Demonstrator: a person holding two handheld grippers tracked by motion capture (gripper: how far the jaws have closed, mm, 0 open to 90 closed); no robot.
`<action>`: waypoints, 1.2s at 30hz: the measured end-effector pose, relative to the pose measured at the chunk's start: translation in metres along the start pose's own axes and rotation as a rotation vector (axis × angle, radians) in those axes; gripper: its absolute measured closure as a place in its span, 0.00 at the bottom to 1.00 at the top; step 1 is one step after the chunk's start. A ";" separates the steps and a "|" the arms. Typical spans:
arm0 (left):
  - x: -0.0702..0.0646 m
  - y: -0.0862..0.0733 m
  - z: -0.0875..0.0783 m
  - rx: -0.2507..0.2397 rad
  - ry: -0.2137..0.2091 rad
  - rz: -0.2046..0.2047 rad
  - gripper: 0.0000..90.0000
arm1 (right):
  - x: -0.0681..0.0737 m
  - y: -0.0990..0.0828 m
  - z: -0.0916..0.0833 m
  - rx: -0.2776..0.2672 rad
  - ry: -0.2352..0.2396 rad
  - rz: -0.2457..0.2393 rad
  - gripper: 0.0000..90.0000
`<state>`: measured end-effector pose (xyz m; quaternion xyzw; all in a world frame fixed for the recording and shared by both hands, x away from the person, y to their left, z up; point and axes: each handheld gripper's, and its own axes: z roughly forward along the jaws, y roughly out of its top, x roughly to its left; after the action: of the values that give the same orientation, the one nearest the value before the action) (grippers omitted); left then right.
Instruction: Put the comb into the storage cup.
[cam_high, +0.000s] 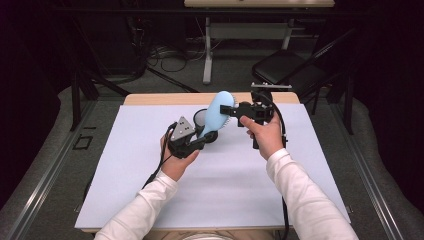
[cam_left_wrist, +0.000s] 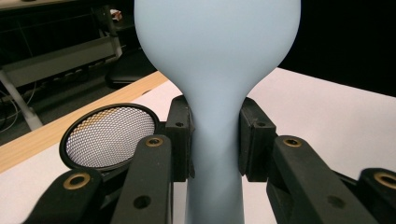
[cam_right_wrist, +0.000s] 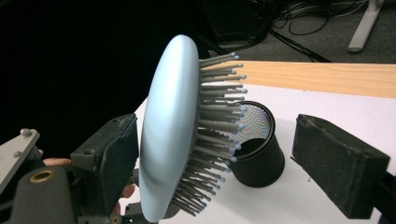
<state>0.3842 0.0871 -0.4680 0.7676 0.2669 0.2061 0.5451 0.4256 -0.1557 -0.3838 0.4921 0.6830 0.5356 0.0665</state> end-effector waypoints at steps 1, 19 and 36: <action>-0.001 0.000 0.000 0.001 0.000 0.002 0.78 | 0.000 0.000 0.000 0.000 0.001 0.002 0.16; -0.007 -0.002 0.004 0.012 -0.010 0.021 0.78 | 0.001 -0.001 0.005 0.001 0.035 0.017 0.27; -0.009 -0.002 0.005 0.011 -0.013 0.026 0.78 | -0.001 -0.001 0.006 -0.002 0.052 0.042 0.36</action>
<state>0.3799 0.0780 -0.4722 0.7754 0.2542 0.2066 0.5399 0.4296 -0.1521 -0.3873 0.4924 0.6734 0.5501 0.0380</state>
